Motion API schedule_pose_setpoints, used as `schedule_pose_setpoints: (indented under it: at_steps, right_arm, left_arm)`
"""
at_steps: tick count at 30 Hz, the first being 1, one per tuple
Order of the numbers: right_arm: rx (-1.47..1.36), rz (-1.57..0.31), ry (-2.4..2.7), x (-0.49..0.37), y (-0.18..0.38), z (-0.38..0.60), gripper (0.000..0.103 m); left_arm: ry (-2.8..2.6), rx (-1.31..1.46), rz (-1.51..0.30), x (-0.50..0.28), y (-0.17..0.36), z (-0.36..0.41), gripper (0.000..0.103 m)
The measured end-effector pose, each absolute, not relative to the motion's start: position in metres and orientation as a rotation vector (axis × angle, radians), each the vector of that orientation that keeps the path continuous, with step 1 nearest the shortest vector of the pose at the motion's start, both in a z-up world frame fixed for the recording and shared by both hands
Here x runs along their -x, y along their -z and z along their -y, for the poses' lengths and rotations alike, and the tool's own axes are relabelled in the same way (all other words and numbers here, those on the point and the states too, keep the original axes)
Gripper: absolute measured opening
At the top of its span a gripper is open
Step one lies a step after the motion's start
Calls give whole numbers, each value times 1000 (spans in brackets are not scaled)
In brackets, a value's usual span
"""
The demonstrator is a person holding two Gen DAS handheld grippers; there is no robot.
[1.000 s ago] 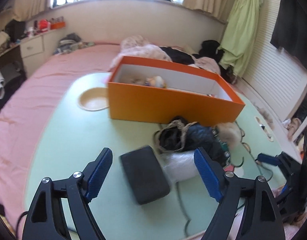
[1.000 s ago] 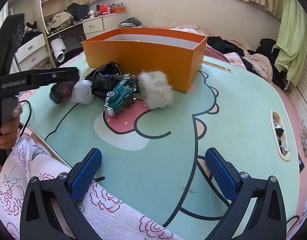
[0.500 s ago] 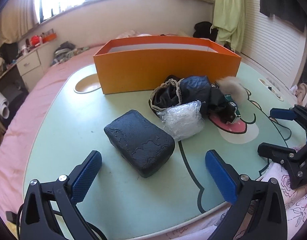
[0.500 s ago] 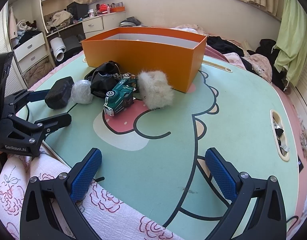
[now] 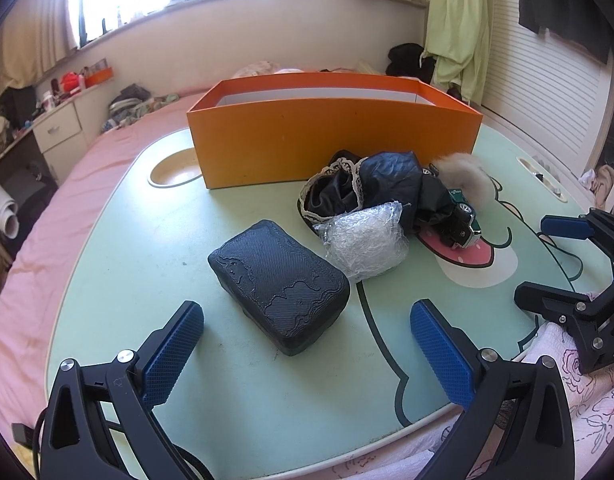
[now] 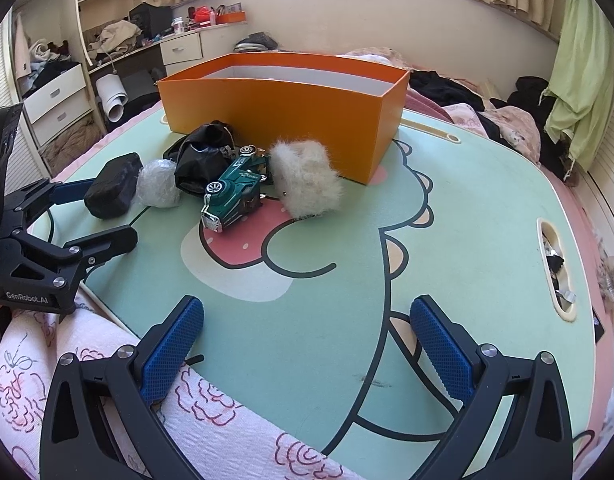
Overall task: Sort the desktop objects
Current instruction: 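Lift the black case out and set it on the table, open left gripper, then move the right gripper into the orange box toward the remaining items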
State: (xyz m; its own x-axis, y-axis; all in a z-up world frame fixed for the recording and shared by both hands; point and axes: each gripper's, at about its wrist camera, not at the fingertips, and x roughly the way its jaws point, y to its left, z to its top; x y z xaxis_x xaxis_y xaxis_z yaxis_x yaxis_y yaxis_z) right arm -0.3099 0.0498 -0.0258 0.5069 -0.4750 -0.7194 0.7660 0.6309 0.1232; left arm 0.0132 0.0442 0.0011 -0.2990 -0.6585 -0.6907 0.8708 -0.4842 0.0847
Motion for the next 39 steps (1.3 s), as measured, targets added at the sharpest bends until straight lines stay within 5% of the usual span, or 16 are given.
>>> schedule_pose_setpoints:
  at_steps: [28, 30, 32, 39]
  right_arm:
    - [-497, -679, 822, 321, 23, -47, 103]
    - [-530, -645, 835, 329, 20, -43, 95]
    - [-574, -597, 870, 341, 10, -38, 69]
    - [-637, -510, 798, 325, -70, 7, 64]
  left_arm:
    - [1930, -831, -378, -15, 1, -45, 103]
    - [1931, -829, -378, -13, 1, -45, 103]
    - [1931, -828, -378, -9, 1, -47, 103]
    - [1933, -827, -374, -8, 1, -48, 103]
